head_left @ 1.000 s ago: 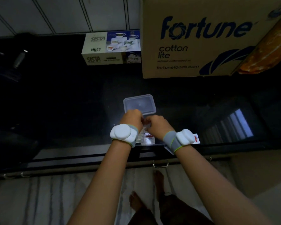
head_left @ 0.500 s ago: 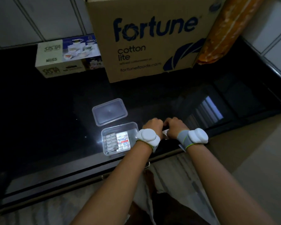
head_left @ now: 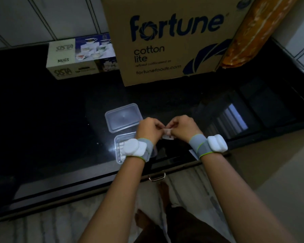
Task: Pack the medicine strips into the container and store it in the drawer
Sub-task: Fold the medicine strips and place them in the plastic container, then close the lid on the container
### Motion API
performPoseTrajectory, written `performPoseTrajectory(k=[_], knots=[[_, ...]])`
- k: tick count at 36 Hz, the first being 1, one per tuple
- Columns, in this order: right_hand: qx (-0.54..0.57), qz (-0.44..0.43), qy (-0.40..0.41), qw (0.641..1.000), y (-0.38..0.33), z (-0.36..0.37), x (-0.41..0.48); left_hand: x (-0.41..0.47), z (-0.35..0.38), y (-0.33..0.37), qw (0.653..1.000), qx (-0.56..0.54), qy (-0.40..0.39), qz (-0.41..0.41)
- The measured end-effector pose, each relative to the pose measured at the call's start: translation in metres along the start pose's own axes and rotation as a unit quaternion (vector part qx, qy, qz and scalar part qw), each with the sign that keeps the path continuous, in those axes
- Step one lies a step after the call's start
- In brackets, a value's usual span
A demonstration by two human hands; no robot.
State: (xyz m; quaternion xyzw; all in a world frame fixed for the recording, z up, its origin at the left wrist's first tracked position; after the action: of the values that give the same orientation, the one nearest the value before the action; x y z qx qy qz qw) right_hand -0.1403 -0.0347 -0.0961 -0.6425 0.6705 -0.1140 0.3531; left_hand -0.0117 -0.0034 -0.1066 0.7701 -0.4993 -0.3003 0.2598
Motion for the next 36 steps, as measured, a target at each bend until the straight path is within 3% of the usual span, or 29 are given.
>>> performPoseTrajectory(k=[4, 8, 19, 28, 33, 36], knots=[[0.003, -0.046, -0.052, 0.998, -0.04, 0.028, -0.006, -0.005, -0.039, -0.035, 0.995, -0.047, 0.026, -0.084], [-0.065, -0.084, -0.074, 0.992, -0.062, 0.058, -0.015, -0.015, -0.056, -0.066, 0.989, -0.052, 0.035, -0.136], [-0.23, -0.15, -0.038, 0.961, -0.077, 0.079, -0.026, -0.024, -0.061, -0.077, 0.991, 0.025, 0.037, -0.127], [-0.077, -0.081, 0.055, 0.992, -0.094, 0.063, 0.013, 0.01, -0.099, -0.069, 0.979, 0.007, 0.179, -0.098], [-0.071, -0.035, -0.002, 0.997, -0.087, 0.084, 0.052, 0.038, -0.089, -0.086, 0.976, 0.078, 0.132, -0.152], [-0.051, -0.013, -0.041, 0.998, -0.084, 0.096, 0.059, 0.044, -0.08, -0.093, 0.976, 0.066, 0.128, -0.163]])
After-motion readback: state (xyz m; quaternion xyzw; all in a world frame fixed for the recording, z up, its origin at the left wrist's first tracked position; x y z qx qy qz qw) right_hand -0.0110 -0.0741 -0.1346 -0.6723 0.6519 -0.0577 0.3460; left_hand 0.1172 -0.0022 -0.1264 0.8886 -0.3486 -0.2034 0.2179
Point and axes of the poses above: each hand's wrist, its own x-axis towards the middle knuckle, its own z-axis out of the palm, y = z × x, the point moved 4 cm from there along x, towards the middle knuckle, and after that the axes turned 10 degrees about y, right-handed, at the moved point
